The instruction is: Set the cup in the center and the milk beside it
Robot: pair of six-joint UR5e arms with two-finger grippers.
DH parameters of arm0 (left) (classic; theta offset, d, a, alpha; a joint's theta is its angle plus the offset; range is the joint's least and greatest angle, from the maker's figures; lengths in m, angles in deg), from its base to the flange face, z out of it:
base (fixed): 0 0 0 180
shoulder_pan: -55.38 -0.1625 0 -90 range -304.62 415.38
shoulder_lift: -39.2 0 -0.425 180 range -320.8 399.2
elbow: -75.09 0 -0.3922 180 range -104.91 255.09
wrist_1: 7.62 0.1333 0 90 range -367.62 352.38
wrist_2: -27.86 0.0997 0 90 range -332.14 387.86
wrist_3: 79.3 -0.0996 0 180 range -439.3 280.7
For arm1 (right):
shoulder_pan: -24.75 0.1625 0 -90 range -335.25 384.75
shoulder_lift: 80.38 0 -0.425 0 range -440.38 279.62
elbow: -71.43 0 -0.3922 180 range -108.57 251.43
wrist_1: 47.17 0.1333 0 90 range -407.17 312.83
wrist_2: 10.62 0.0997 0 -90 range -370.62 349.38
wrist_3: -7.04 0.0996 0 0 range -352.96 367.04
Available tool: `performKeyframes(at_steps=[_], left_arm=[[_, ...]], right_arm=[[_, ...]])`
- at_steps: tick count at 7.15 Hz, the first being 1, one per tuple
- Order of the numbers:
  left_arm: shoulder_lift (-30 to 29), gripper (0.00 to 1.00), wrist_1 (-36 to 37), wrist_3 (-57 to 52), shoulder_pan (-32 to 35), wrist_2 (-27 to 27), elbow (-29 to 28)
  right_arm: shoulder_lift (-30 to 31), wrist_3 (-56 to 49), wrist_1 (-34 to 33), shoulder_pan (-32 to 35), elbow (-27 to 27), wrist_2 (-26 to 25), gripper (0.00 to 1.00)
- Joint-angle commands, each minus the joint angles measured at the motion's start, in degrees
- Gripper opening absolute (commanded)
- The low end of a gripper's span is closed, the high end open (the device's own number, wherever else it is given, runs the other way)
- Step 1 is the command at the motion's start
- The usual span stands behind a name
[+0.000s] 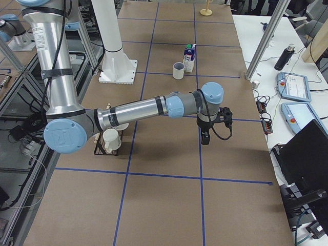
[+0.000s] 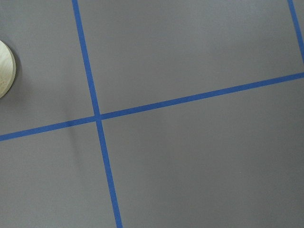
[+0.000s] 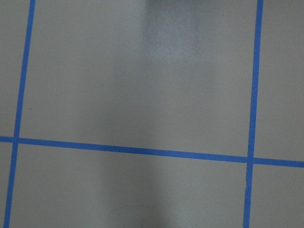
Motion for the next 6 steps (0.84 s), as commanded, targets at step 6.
performKeyframes(at_steps=[6], left_arm=[[-1.3,0.98,-0.1,0.0,-0.1,0.2,-0.4]], right_arm=[[-0.1,0.0,0.0,0.0,0.0,-0.6,1.00]])
